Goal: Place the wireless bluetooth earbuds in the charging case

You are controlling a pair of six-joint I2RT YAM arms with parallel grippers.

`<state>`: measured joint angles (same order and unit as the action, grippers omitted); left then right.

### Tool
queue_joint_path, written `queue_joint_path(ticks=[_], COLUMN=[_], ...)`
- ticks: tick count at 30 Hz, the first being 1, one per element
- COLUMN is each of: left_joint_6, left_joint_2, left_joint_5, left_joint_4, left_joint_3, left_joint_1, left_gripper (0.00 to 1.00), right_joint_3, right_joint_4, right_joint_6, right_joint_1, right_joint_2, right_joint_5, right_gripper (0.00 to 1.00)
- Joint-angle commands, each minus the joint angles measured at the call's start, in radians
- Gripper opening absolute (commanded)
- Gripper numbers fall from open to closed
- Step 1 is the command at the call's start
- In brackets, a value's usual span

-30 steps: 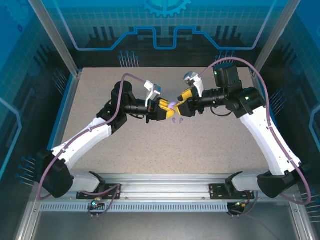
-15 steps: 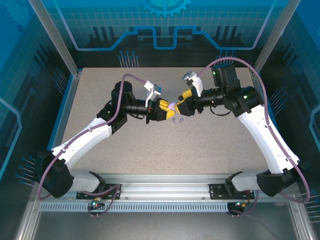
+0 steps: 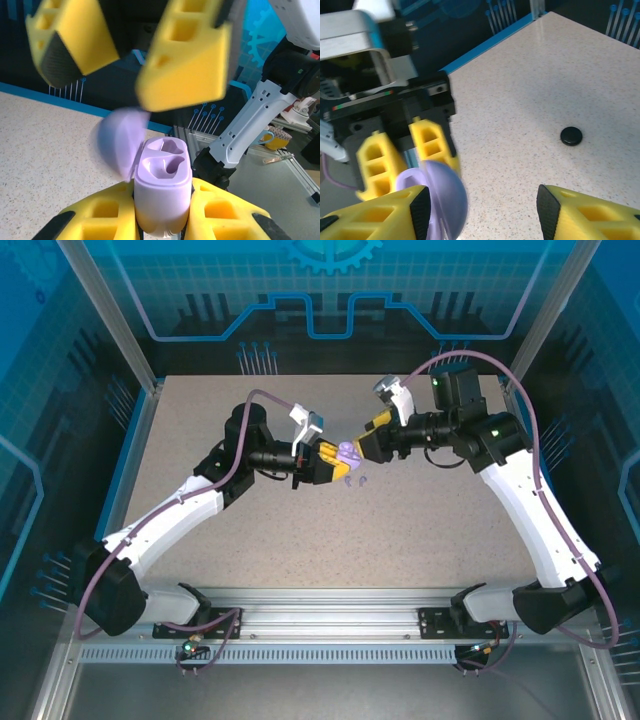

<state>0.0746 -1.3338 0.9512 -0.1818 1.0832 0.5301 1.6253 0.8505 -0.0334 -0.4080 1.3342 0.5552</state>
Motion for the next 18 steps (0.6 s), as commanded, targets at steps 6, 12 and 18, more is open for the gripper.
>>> queue_joint_path(ticks=[6, 12, 18], left_joint_6=[-0.058, -0.055, -0.061], left_joint_2=[0.032, 0.034, 0.045], left_joint_5=[0.027, -0.032, -0.095], left_joint_4=[-0.009, -0.094, -0.191], left_joint_3=[-0.004, -0.072, -0.15], left_joint_1=[0.015, 0.016, 0.016], left_gripper=[0.0, 0.0, 0.0], right_joint_3=[0.003, -0.056, -0.115], right_joint_4=[-0.03, -0.08, -0.053], right_joint_6=[0.057, 0.125, 0.182], right_joint_1=[0.034, 0.064, 0.112], right_joint_2=[-0.031, -0.077, -0.054], right_joint_5=[-0.052, -0.194, -0.267], right_gripper=[0.61, 0.61, 0.62])
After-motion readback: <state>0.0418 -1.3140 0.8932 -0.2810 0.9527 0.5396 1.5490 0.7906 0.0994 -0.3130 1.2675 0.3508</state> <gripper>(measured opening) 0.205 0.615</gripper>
